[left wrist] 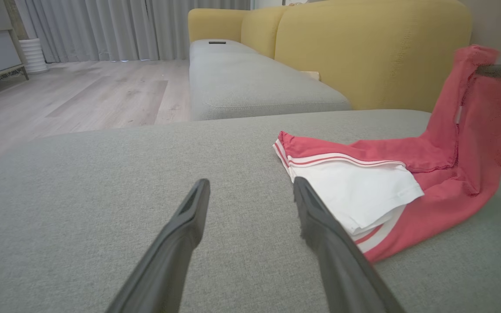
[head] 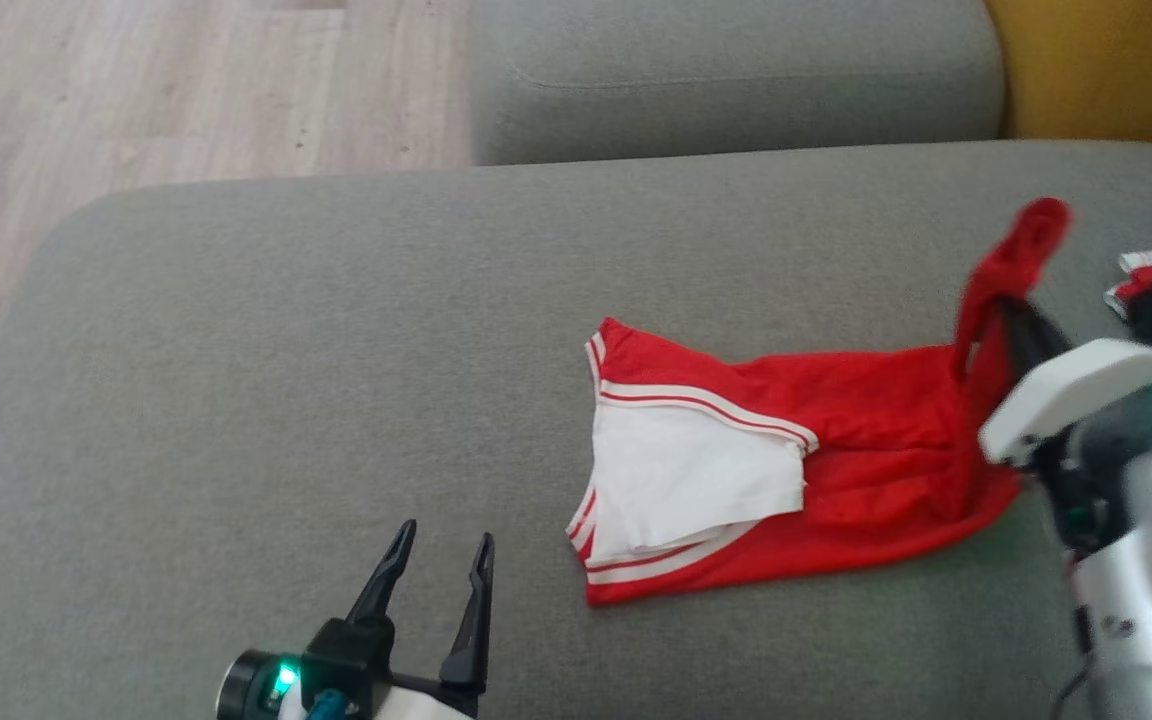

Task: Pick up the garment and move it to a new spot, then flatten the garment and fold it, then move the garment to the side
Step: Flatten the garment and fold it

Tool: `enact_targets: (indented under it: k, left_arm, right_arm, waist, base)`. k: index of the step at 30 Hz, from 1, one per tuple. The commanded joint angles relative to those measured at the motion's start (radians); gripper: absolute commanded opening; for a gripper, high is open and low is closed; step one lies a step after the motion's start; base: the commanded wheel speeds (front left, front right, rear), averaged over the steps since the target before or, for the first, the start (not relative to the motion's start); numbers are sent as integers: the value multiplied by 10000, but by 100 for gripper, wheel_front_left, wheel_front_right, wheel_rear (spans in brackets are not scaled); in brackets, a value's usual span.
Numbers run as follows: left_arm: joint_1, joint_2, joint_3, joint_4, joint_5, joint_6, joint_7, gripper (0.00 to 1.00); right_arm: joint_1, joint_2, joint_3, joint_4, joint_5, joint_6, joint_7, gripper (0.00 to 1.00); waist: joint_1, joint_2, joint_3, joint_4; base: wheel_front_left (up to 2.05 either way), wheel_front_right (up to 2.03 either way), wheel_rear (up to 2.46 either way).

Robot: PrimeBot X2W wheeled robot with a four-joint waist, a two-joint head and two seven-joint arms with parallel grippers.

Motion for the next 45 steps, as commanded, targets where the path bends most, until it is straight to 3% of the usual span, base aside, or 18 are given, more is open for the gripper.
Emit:
enact_targets:
  k: [1,10,23,24,25,26,34,39,45]
  left_arm:
    - [-299,-102,286,-283,49,-59,-124,100]
    - [-277,-124,180,-64,37,-245,-124,100]
    - [-290,-143,104,59,47,-333,-124,100]
    - [-283,-143,114,63,50,-333,-124,100]
    - [-276,-144,122,62,53,-335,-124,100]
    - [-267,-145,127,61,57,-334,-124,100]
    - [-186,-151,106,71,25,-266,-124,100]
    - [-154,-155,145,11,-11,-190,-124,100]
    - [-161,-157,242,-123,-28,-107,-124,100]
  right_arm:
    - [-177,185,366,-689,101,67,107,0]
    - [433,1442,1335,-1911,574,67,522,0]
    - [1120,1525,3540,-1040,1477,67,326,0]
    - [1116,1525,3645,-966,1556,67,265,2]
    - [1107,1525,3726,-896,1651,67,196,44]
    - [1092,1526,3804,-851,1761,67,111,100]
    - [857,1526,3939,-1186,2633,67,-915,100]
    - [967,1480,3114,-1453,2109,67,-1171,100]
    - [1680,636,1960,-2046,2150,67,-1343,100]
  waist:
    - [0,-1,-66,148]
    - [0,-1,-113,1146]
    - [0,-1,-202,2130]
    - [0,-1,-207,2144]
    - [0,-1,-209,2150]
    - [0,-1,-211,2149]
    - [0,-1,-246,1831]
    - [0,-1,-282,1402]
    - [0,-1,-298,905]
  base:
    - [0,0,0]
    - [0,0,0]
    - [0,0,0]
    - [0,0,0]
    - [0,0,0]
    - [0,0,0]
    - [0,0,0]
    - [0,0,0]
    - [0,0,0]
